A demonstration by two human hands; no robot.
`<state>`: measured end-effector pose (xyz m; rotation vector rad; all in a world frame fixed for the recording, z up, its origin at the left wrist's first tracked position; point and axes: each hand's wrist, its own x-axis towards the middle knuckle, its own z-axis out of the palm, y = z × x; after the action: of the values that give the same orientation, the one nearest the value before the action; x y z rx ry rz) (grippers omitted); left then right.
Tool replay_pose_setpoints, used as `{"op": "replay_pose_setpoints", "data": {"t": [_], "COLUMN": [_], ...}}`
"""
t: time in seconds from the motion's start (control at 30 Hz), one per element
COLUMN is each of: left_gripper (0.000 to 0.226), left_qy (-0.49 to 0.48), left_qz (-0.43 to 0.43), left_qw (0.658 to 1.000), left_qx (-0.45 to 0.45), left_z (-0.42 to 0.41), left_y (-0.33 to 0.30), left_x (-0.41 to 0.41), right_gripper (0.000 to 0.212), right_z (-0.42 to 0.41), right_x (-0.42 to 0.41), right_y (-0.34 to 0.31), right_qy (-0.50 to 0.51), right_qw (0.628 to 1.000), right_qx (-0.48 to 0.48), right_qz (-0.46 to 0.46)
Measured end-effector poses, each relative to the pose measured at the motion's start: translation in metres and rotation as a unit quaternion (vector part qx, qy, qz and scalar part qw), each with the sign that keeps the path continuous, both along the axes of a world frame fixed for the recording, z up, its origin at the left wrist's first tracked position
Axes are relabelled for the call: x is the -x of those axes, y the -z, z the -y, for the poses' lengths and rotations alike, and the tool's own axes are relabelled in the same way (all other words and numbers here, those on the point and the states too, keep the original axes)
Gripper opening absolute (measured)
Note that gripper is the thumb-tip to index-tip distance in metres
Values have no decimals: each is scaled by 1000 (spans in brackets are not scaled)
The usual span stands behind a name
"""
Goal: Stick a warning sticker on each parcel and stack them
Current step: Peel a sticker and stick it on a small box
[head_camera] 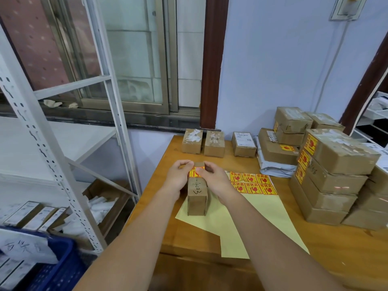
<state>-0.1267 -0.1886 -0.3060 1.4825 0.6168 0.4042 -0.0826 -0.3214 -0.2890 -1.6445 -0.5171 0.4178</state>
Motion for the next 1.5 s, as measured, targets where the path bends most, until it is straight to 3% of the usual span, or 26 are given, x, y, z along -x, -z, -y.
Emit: {"op": "replay_pose_setpoints", "data": {"t": [0.13, 0.27, 0.4, 0.47, 0.6, 0.77, 0.93, 1.1, 1.33, 1.5], "left_gripper": [28, 35, 46, 52, 59, 55, 47, 40, 30, 28], "left_qy": [8, 19, 42, 54, 73, 71, 43, 20, 18, 19], "left_qz": [-3, -11, -24, -32, -29, -27, -29, -23, -40, -19], "left_qw": [1000, 998, 994, 993, 992, 991, 989, 985, 975, 984], "left_qx": [-18, -66, -96, -101, -101, -112, -136, -168, -218, -177], "left_z": [-1, 0, -4, -6, -6, -3, -1, 1, 1, 0], "left_y": [0, -5, -4, -5, -4, 1, 2, 1, -4, -1], "left_x": [6, 10, 14, 17, 23, 26, 25, 22, 19, 20], "right_gripper": [23, 7, 52, 57, 46, 5, 3, 20, 25, 12], "right_z": [0, 1, 0, 1, 4, 9, 11, 13, 15, 14], "right_x": [1, 0, 4, 6, 5, 10, 11, 11, 15, 14], "right_y": [-1, -5, -9, -10, -14, -20, -21, -25, -33, -30], "right_qy": [0, -14, -11, -13, -20, -39, -42, -51, -61, -58], "right_qw": [1000, 999, 998, 998, 997, 998, 997, 995, 994, 994], "right_qx": [23, 42, 58, 58, 69, 58, 59, 50, 51, 58], "right_qz": [12, 14, 9, 4, 3, -9, -41, -74, -77, -67]}}
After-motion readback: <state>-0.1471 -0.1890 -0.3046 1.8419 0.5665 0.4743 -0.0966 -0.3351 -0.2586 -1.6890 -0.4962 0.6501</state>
